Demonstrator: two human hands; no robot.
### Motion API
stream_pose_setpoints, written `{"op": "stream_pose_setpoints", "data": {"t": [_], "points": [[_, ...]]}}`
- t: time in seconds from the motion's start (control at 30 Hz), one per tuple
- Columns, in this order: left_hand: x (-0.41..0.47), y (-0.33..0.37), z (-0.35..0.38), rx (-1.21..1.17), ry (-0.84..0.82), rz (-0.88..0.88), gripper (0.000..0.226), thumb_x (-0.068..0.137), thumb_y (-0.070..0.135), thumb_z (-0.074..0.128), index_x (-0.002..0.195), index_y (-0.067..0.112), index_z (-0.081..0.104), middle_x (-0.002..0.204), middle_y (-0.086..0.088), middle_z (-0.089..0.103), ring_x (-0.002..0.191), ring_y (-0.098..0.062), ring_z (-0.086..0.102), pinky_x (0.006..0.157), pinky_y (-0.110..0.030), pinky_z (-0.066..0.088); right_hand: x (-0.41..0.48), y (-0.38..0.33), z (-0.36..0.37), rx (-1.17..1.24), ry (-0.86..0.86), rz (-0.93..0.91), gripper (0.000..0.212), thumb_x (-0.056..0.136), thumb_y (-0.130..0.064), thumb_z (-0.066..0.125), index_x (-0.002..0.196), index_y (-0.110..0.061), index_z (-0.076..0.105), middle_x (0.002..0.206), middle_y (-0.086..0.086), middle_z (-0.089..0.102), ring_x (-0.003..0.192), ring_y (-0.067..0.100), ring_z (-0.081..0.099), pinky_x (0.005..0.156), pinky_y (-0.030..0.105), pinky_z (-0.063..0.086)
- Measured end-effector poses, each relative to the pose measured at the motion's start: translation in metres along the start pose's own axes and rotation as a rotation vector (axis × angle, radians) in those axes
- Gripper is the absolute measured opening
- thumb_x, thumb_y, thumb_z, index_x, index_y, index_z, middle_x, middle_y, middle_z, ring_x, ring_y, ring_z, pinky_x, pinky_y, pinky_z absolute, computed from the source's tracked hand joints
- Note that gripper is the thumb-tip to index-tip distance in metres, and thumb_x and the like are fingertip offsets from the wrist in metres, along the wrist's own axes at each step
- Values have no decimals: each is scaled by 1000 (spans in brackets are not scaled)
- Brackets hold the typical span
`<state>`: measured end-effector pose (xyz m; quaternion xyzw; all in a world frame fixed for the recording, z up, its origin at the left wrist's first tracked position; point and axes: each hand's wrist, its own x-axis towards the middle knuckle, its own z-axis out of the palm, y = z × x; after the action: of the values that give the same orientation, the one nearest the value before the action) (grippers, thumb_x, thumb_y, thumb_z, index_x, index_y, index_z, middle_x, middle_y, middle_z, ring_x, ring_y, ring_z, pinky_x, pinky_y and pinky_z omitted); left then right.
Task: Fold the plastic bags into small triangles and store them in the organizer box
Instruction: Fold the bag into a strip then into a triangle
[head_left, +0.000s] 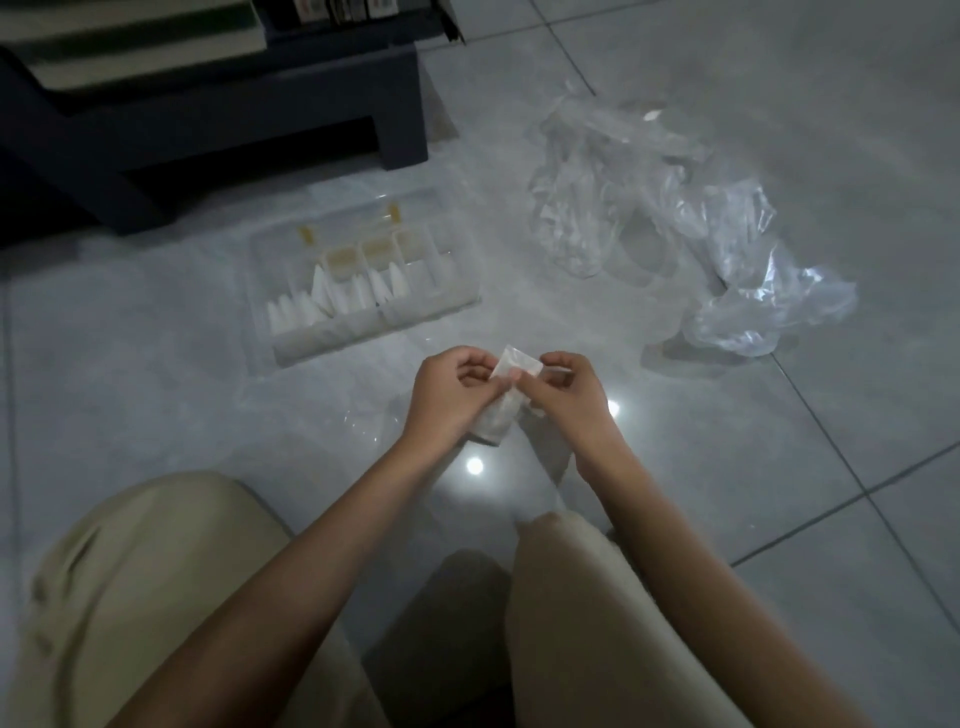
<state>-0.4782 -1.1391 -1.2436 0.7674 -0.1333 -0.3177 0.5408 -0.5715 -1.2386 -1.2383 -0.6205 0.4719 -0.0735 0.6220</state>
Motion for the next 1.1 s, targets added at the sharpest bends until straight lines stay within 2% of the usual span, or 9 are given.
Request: {"op": "stream_pose_setpoints", "data": {"t": [0.1,0.2,0.33,0.5,0.67,0.73,0.8,0.93,1.1], "points": [[-17,3,-9,-147,5,-34,14,79,-4,72,87,5,65,76,-2,65,63,3,61,62,-12,50,-16,-8,3,24,-143,-52,26,83,-11,74,104,1,66,94,15,72,89,28,70,83,38,55],[-21,9,-17,-264,57,-60,16,80,-7,70,94,-2,65,80,-8,66,65,0,63,62,-14,50,-20,-17,4,18,-135,-123,16,83,-7,73,97,-1,69,87,13,72,80,19,68,76,30,54],[-21,21,-29,-285,30,-44,14,80,-5,70,92,0,65,82,-8,66,67,-6,63,62,-16,51,-21,-27,4,-5,-146,-185,7,83,-1,71,89,-3,68,79,13,69,73,17,65,73,28,55],[-19,27,-39,-81,-110,106,15,78,-5,72,84,6,64,87,-11,68,75,-15,64,72,-23,52,-24,-35,-1,-76,-150,-290,18,84,1,69,84,-17,66,79,5,69,68,12,67,66,21,55],[-20,29,-39,-92,-79,126,25,79,-7,71,73,14,60,77,2,63,62,-11,60,62,-17,46,-27,-38,-4,-134,-213,-331,21,86,-4,68,91,-22,59,87,6,66,68,22,67,69,33,56],[-22,31,-38,-116,-65,133,25,78,-9,70,74,14,60,74,6,63,61,-8,60,62,-17,48,-28,-38,-4,-124,-242,-326,21,86,-1,67,87,-21,61,87,10,66,68,18,67,69,34,57],[-24,33,-39,-143,-97,153,21,79,-11,68,77,9,62,78,5,64,67,-14,64,65,-21,52,-28,-38,-6,-63,-263,-307,17,85,2,66,85,-15,64,87,14,64,69,17,68,67,31,58],[-28,37,-40,-137,-183,169,13,82,-13,61,86,-1,64,86,0,69,68,-15,68,65,-22,54,-28,-38,-10,10,-282,-290,13,84,3,68,86,-10,66,83,6,62,67,15,67,63,24,54],[-30,38,-39,-186,-171,143,22,82,-15,57,75,4,65,80,5,70,73,-16,65,64,-24,51,-30,-38,-13,97,-362,-253,34,87,14,51,81,-13,70,90,6,66,80,13,67,69,25,55]]}}
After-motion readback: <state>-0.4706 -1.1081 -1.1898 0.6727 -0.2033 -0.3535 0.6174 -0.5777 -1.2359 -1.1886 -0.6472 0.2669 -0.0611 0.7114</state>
